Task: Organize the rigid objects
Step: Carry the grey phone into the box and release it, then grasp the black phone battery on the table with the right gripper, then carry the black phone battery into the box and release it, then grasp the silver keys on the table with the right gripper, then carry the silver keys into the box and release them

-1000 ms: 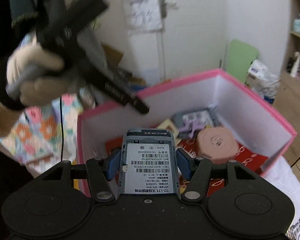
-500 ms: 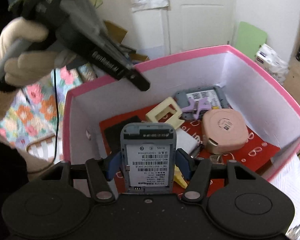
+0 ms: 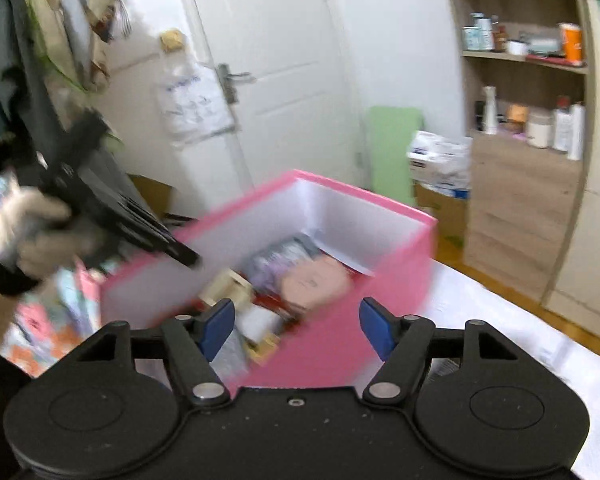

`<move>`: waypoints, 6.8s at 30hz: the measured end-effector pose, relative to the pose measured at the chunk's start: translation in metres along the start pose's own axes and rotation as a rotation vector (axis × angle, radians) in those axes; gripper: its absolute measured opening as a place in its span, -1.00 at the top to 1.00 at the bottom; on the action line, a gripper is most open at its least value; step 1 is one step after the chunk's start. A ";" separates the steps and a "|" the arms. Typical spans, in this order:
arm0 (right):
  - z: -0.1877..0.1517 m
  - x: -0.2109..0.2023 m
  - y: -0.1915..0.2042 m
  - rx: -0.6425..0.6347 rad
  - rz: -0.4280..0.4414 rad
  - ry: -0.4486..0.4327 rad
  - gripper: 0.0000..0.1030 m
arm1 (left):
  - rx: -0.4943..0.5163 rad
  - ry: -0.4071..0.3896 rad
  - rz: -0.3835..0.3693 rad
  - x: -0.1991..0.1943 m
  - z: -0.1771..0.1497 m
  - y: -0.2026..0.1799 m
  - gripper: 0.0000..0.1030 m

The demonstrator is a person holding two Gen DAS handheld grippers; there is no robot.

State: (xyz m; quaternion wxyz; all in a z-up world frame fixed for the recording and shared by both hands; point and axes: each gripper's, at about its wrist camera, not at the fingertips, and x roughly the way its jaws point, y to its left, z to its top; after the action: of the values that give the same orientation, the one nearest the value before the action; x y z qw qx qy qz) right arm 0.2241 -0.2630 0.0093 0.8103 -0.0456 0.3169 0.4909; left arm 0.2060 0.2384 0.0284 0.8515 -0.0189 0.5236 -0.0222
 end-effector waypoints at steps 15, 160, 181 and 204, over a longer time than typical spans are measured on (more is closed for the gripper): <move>-0.050 0.047 -0.049 0.214 -0.303 0.074 -0.44 | 0.002 0.010 0.004 0.002 0.002 -0.002 0.75; -0.066 0.012 -0.114 0.360 -0.397 -0.069 0.88 | -0.059 0.001 0.008 0.002 0.012 0.000 0.73; 0.012 -0.022 -0.034 0.204 -0.141 -0.276 0.92 | -0.055 -0.007 0.000 0.000 0.012 0.000 0.73; 0.067 0.088 0.035 0.094 0.157 -0.073 0.93 | -0.048 -0.026 -0.023 0.000 0.007 0.006 0.73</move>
State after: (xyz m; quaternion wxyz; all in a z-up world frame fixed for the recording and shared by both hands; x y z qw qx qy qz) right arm 0.2544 -0.1513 0.0218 0.7814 0.0354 0.3126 0.5388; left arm 0.2126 0.2447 0.0318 0.8572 -0.0457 0.5125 -0.0191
